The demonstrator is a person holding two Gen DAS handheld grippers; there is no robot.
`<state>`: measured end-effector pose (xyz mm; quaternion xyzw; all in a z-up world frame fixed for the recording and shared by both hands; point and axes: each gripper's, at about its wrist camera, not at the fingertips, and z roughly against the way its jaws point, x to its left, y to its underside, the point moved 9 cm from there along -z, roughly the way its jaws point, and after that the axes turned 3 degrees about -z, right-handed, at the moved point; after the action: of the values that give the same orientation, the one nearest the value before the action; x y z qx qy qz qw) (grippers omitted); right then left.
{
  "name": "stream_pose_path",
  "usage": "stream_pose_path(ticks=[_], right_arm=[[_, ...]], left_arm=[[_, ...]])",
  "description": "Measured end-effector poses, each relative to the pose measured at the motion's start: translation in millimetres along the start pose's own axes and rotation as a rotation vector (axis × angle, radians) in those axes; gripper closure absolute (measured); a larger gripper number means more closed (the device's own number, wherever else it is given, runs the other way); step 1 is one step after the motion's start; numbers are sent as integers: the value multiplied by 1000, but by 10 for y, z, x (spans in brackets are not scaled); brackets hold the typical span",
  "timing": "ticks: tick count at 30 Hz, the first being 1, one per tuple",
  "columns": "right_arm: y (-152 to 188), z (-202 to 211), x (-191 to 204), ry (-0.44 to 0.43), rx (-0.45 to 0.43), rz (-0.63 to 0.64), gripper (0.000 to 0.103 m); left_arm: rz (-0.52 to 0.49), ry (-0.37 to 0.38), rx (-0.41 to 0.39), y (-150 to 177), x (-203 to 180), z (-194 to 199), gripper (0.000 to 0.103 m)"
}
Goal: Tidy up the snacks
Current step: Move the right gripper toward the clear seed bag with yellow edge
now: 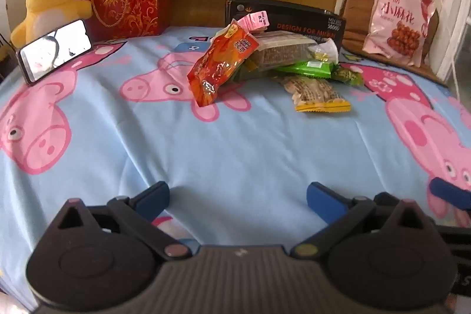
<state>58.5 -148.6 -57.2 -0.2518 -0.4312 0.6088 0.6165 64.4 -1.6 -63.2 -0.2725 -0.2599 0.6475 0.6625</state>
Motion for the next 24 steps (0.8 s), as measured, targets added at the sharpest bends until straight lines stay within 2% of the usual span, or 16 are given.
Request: stream_pose_path(ticks=[2, 3, 4, 7, 10, 15, 18, 21, 23, 24], right_arm=[[2, -6, 8, 2, 1, 6, 0], [3, -8, 12, 3, 1, 9, 0], [4, -10, 16, 4, 2, 14, 0], [3, -20, 29, 6, 7, 33, 0], [-14, -69, 60, -2, 13, 41, 0], [-154, -16, 69, -26, -21, 103, 8], [-261, -83, 149, -66, -15, 138, 19], [-393, -259, 302, -123, 13, 180, 24], [-471, -443, 386, -141, 45, 187, 24], [-493, -550, 411, -143, 67, 179, 24]], left_arm=[[15, 22, -1, -20, -30, -10, 0], [45, 76, -38, -44, 25, 83, 0], [57, 102, -44, -42, 63, 91, 0], [52, 126, -54, -27, 77, 130, 0], [97, 124, -53, -18, 205, 148, 2], [135, 5, -129, -129, 572, 202, 5], [191, -7, -160, -229, 784, 148, 5], [173, -77, -142, -301, 887, -4, 15], [176, -79, -115, -315, 881, -136, 15], [162, -98, -126, -327, 862, -146, 15]])
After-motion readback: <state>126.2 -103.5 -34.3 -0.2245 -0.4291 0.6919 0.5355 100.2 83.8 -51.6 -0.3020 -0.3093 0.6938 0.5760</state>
